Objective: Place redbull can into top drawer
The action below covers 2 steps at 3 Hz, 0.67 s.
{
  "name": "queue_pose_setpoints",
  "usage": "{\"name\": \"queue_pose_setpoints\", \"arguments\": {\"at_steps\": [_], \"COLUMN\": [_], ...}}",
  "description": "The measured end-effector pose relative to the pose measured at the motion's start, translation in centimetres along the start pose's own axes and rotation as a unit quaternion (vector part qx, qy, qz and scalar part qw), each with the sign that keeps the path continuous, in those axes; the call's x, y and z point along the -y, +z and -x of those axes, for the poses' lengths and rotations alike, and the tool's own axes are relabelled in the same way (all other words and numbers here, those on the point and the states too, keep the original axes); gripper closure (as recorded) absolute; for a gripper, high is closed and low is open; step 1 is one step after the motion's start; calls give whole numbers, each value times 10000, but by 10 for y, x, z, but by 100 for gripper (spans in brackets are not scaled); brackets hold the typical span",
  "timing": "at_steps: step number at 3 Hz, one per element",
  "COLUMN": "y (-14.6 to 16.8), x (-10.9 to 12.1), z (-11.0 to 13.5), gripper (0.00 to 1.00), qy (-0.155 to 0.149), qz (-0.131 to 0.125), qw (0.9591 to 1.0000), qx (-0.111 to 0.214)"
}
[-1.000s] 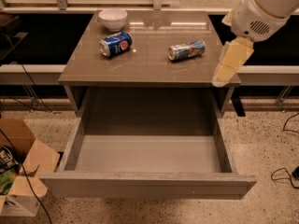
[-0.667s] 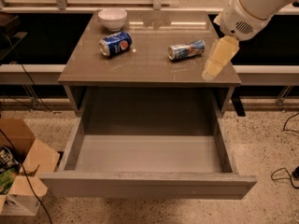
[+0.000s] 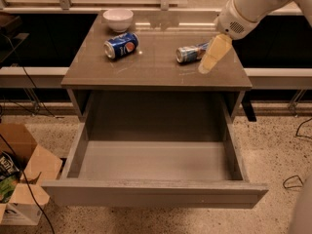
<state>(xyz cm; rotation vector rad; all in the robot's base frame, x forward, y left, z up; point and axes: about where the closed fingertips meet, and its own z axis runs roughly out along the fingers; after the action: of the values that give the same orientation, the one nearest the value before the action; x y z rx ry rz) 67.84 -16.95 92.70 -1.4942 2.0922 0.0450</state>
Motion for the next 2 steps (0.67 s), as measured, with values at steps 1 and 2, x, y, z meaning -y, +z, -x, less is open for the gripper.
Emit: {"name": "queue_pose_setpoints", "arguments": {"at_steps": [1, 2], "y": [47, 51], "x": [38, 40], "z": [7, 6], "gripper": [0, 0], "qy": [147, 228], "qz": [150, 154], "qw": [9998, 9996], "qx": [-17, 11]}}
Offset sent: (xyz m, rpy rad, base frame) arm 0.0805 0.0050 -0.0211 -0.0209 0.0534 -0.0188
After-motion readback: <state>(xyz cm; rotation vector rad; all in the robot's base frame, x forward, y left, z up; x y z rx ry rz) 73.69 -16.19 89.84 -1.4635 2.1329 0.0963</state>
